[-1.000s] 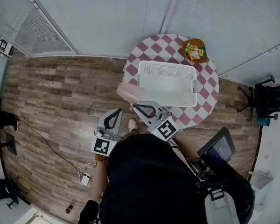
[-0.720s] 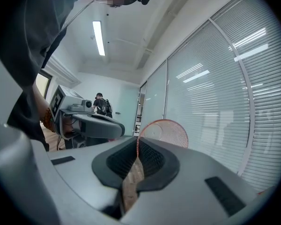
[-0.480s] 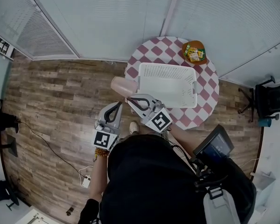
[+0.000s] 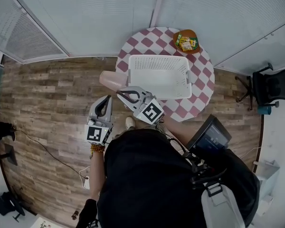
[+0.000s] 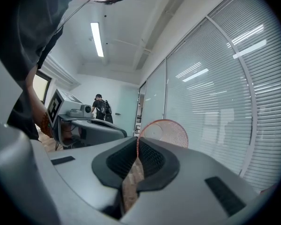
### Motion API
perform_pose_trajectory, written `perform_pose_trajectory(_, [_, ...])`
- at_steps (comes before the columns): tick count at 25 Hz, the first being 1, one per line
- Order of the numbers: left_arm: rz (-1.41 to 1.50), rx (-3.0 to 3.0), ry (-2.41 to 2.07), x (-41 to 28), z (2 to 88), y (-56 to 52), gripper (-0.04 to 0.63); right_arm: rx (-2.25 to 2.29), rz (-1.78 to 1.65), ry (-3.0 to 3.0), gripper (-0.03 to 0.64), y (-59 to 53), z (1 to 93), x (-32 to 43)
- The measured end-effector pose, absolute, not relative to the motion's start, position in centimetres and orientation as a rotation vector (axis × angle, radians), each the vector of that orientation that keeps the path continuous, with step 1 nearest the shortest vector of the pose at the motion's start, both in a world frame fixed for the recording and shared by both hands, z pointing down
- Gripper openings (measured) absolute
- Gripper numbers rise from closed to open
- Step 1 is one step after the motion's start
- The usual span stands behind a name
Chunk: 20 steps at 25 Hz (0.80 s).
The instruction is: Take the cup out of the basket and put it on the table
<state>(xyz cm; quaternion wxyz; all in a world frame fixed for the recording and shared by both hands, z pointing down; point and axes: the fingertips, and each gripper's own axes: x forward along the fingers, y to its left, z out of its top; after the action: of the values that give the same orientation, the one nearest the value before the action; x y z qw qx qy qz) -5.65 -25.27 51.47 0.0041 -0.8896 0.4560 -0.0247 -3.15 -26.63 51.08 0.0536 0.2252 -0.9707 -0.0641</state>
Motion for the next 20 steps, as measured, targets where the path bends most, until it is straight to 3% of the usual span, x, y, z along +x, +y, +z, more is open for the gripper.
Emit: perform_pose_trajectory(20, [-0.058, -2.805, 1.426, -5.1, 51.7, -25.2, 0.003, 0.723, -0.183, -2.932, 0.018, -26.6, 52.3, -2.5])
